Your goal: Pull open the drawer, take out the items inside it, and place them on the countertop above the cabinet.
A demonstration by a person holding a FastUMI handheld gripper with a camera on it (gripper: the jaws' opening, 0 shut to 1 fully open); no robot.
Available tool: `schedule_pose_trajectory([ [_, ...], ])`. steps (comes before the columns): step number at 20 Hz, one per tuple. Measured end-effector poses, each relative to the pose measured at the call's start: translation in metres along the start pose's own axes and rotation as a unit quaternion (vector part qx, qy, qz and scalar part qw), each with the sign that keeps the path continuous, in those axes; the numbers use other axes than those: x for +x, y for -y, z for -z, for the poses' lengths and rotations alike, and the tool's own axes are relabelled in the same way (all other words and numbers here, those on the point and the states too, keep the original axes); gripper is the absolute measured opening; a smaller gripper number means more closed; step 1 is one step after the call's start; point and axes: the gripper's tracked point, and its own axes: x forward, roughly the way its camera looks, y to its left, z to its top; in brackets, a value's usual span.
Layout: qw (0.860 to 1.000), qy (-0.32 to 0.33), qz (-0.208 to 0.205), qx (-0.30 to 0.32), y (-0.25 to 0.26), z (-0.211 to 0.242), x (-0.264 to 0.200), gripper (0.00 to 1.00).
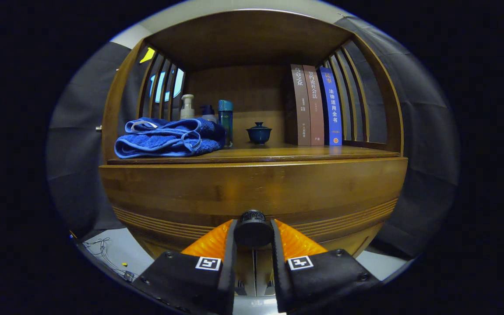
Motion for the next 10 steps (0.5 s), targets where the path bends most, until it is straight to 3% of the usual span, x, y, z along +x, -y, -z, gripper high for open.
schedule_pose_trajectory([
  [10,1.0,-0.017,-0.005,-0.006,-0.001,0.004,-0.036,0.41],
])
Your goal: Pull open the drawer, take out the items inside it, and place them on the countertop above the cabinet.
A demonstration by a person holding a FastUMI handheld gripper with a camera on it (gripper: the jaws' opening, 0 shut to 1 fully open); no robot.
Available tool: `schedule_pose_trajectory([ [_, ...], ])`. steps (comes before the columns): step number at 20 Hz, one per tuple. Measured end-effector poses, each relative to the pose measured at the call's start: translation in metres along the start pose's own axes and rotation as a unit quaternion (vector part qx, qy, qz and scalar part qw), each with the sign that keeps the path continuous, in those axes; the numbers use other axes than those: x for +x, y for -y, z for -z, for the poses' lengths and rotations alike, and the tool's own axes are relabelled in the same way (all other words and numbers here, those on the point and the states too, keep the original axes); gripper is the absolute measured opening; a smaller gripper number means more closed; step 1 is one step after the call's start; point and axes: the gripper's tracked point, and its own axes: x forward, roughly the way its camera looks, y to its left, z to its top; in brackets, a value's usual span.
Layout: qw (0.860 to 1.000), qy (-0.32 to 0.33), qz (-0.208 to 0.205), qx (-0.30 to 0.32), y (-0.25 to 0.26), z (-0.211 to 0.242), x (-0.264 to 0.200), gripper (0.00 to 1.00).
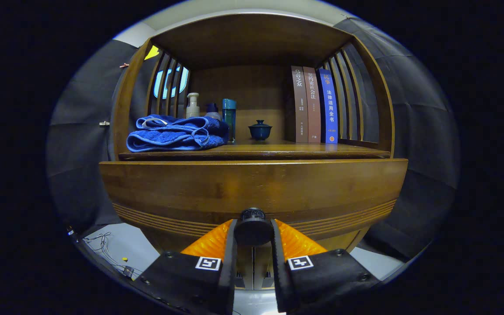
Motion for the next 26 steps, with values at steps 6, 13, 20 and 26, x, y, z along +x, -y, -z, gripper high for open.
schedule_pose_trajectory([
  [6,1.0,-0.004,0.002,-0.007,0.002,0.005,-0.027,0.41],
  [13,1.0,-0.006,0.0,-0.008,0.001,0.009,-0.06,0.41],
  [20,1.0,-0.014,0.003,-0.006,0.004,0.014,-0.097,0.41],
  [26,1.0,-0.018,0.004,-0.006,0.006,0.022,-0.114,0.41],
])
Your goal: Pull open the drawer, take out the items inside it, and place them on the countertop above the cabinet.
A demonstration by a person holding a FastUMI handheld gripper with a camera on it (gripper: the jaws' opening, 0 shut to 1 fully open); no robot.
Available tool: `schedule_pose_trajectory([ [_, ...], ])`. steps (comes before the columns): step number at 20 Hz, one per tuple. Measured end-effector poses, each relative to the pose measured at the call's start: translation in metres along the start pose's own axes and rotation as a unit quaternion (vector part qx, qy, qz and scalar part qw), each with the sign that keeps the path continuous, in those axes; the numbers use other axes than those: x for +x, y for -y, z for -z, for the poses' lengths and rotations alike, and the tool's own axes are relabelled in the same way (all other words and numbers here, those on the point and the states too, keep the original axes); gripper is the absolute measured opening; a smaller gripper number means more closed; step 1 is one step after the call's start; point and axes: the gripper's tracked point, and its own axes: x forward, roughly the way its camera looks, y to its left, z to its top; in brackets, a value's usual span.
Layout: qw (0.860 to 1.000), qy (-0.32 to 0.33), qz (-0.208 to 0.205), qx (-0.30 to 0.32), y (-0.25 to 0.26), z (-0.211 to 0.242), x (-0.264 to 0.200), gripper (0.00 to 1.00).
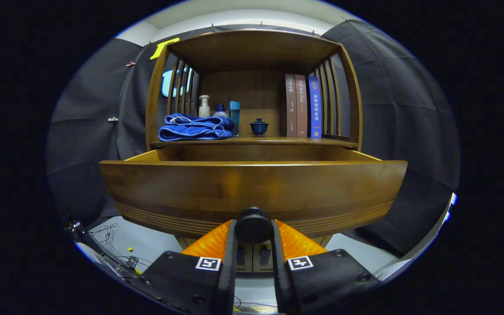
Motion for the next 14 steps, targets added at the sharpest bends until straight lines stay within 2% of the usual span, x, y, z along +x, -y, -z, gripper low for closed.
schedule_pose_trajectory([
  [7,1.0,-0.003,0.005,0.003,0.001,0.0,-0.007,0.41],
  [8,1.0,-0.002,0.005,0.005,0.001,-0.001,-0.01,0.45],
  [11,1.0,0.023,0.008,0.006,0.0,-0.035,-0.035,0.71],
  [14,1.0,0.017,-0.005,0.007,-0.009,-0.085,-0.037,0.99],
])
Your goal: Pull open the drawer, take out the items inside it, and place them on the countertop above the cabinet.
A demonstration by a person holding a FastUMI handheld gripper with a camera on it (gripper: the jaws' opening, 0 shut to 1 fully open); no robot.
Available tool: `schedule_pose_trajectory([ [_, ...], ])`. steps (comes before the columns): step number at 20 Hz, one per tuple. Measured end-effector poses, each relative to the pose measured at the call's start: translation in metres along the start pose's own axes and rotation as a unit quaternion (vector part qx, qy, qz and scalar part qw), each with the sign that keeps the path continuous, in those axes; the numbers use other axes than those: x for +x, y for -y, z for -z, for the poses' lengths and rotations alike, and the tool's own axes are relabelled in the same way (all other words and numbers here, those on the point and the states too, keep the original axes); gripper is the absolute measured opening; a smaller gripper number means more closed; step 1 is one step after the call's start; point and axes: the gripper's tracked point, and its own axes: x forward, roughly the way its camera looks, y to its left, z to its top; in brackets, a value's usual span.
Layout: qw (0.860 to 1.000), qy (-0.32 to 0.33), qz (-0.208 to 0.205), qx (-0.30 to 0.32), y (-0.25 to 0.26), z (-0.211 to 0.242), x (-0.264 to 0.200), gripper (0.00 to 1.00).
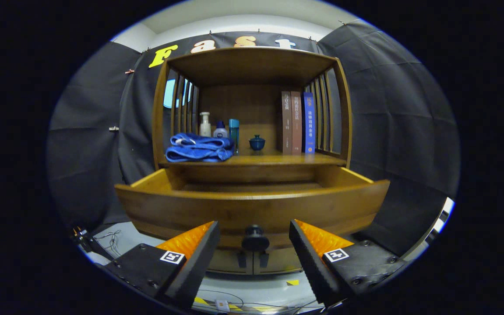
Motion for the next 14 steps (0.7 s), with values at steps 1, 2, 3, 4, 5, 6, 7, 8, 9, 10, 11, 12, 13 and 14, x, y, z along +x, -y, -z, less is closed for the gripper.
schedule_pose_trajectory([
  [1,1.0,-0.007,-0.009,0.001,-0.004,-0.018,0.006,1.0],
  [2,1.0,-0.012,-0.014,0.004,-0.005,-0.034,0.013,1.0],
  [3,1.0,-0.02,-0.016,0.009,-0.006,-0.049,0.022,0.99],
  [4,0.999,-0.027,-0.019,0.017,-0.006,-0.061,0.032,0.99],
  [5,0.999,-0.035,-0.02,0.027,-0.005,-0.071,0.042,0.99],
  [6,0.998,-0.044,-0.019,0.034,-0.004,-0.077,0.052,0.99],
  [7,0.997,-0.059,-0.016,0.038,-0.002,-0.081,0.063,0.99],
  [8,0.996,-0.075,-0.013,0.037,-0.001,-0.083,0.073,0.99],
  [9,0.994,-0.102,-0.012,0.034,0.0,-0.08,0.087,0.99],
  [10,0.992,-0.125,-0.01,0.03,-0.001,-0.077,0.095,0.99],
  [11,0.988,-0.152,-0.012,0.026,-0.001,-0.069,0.107,0.99],
  [12,0.983,-0.18,-0.013,0.022,-0.002,-0.062,0.118,0.99],
  [13,0.979,-0.202,-0.014,0.021,-0.004,-0.056,0.125,0.99],
  [14,0.973,-0.229,-0.015,0.02,-0.005,-0.045,0.135,0.99],
])
